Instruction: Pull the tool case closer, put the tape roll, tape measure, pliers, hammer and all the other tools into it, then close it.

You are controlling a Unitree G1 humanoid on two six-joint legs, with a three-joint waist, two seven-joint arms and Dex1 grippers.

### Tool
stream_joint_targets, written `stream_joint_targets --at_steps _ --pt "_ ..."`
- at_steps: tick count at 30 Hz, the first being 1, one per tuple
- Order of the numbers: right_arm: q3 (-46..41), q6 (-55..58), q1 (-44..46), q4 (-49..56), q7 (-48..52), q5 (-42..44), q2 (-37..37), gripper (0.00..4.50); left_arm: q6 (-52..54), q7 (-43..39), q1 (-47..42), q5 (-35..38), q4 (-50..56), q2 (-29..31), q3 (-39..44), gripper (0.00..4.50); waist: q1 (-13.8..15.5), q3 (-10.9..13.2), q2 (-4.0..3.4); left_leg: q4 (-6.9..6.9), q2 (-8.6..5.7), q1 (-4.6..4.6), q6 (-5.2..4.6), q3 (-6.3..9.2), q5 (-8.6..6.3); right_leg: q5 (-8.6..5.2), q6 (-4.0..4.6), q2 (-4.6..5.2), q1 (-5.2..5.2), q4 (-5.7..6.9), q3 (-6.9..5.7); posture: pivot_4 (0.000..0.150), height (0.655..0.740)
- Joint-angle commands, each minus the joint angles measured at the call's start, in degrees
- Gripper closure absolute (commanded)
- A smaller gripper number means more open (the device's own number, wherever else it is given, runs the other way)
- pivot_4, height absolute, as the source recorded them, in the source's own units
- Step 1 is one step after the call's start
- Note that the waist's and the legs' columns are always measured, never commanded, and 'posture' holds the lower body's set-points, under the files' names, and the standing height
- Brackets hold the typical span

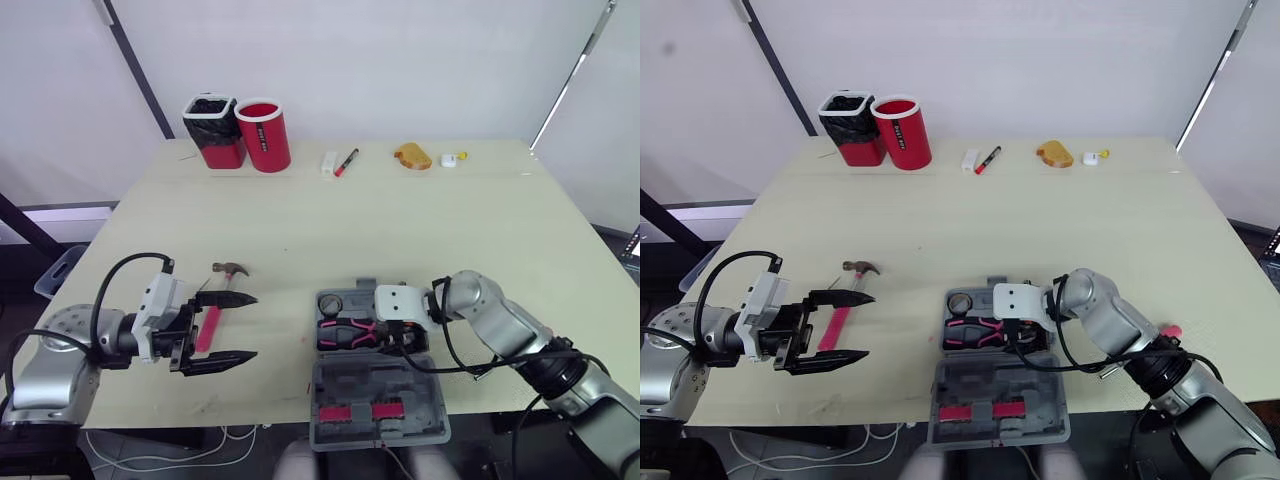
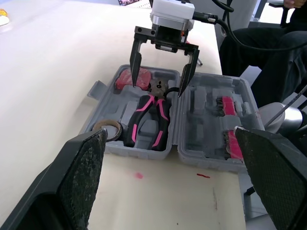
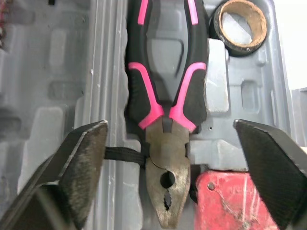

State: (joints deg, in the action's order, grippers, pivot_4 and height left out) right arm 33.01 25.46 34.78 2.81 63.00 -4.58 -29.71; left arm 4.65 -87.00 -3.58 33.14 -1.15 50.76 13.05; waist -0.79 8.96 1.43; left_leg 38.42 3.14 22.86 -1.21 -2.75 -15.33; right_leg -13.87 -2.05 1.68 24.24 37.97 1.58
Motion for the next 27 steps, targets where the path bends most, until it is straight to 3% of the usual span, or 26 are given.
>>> stream_joint_targets --at_steps 1,3,6,7,8,10,12,13,14,27 --pt "-5.77 -2.59 -1.47 -0.66 -1.8 5.49 3.95 0.06 -0.41 0.09 -0.18 0.24 0.61 -0.05 0.86 0.0 -0.06 -0.01 0.01 0.0 0.01 0.0 0.0 0.01 0.0 0.0 0.0 -0.01 -0.01 0.0 0.0 0.15 0.74" --pt "-8.71 -2.64 -2.71 -1.8 -2.42 8.7 6.54 0.58 -0.61 0.11 -0.34 0.02 0.33 -0.12 0.86 0.0 -0.02 -0.01 0.01 0.0 0.01 -0.01 0.0 0.0 0.0 0.01 0.0 -0.01 0.0 0.01 0.0 0.15 0.74" --pt "-9.46 -5.87 -4.46 -2.87 -1.44 10.12 7.33 1.84 -0.74 0.09 -0.23 -0.11 0.4 -0.23 1.0 0.0 0.07 0.0 0.01 0.0 0.0 0.0 0.0 -0.01 0.0 0.01 -0.01 0.01 -0.02 0.0 0.01 0.15 0.74" --pt "-9.88 -6.72 -4.81 -3.62 -2.0 10.48 8.01 1.84 -0.76 0.1 -0.25 -0.16 0.42 -0.27 1.0 0.0 0.15 -0.01 0.02 0.0 -0.01 0.0 0.0 -0.01 0.0 0.01 -0.01 0.02 -0.02 -0.01 0.0 0.15 0.74" --pt "-10.11 -7.76 -5.06 -4.5 -2.5 10.59 8.53 2.38 -0.77 0.1 -0.25 -0.19 0.45 -0.3 0.99 0.0 0.15 -0.01 0.02 0.01 -0.02 0.0 0.0 -0.01 0.0 0.01 -0.02 0.04 -0.02 -0.01 0.0 0.15 0.74" --pt "-10.28 -11.46 -6.06 -7.68 -2.89 10.31 9.15 2.88 -0.86 0.16 -0.25 -0.34 0.53 -0.42 0.81 0.0 0.04 -0.02 0.04 0.01 -0.02 0.0 0.0 -0.02 0.0 0.01 -0.02 0.04 -0.02 -0.01 0.0 0.15 0.74" --pt "-10.43 -14.7 -6.66 -10.43 -2.73 9.92 9.37 3.58 -0.84 0.15 -0.23 -0.37 0.68 -0.47 0.69 0.0 0.0 -0.02 0.03 0.01 -0.01 -0.02 0.0 0.0 0.0 0.01 -0.01 0.01 -0.03 0.0 0.0 0.15 0.74" --pt "-10.66 -15.93 -6.82 -11.69 -2.74 9.88 9.49 4.22 -0.8 0.13 -0.19 -0.36 0.82 -0.49 0.65 0.0 -0.01 -0.01 0.02 0.01 -0.01 -0.02 0.0 0.01 0.0 0.01 -0.01 0.01 -0.03 0.01 0.0 0.15 0.74" --pt "-10.88 -17.26 -6.89 -13.3 -2.75 9.76 9.51 4.44 -0.77 0.09 -0.24 -0.37 0.93 -0.5 0.56 0.0 -0.01 -0.01 0.02 0.01 -0.01 -0.02 0.0 0.0 0.0 0.01 -0.01 0.01 -0.03 0.01 0.0 0.15 0.74" --pt "-12.62 -20.67 -6.83 -24.57 -4.19 8.8 11.41 4.44 -0.51 -0.09 -1.34 -0.43 1.43 -0.9 -0.43 0.0 -0.08 -0.02 0.03 0.01 -0.01 -0.03 0.0 -0.01 0.0 0.01 -0.01 0.01 -0.03 0.02 0.02 0.15 0.74"
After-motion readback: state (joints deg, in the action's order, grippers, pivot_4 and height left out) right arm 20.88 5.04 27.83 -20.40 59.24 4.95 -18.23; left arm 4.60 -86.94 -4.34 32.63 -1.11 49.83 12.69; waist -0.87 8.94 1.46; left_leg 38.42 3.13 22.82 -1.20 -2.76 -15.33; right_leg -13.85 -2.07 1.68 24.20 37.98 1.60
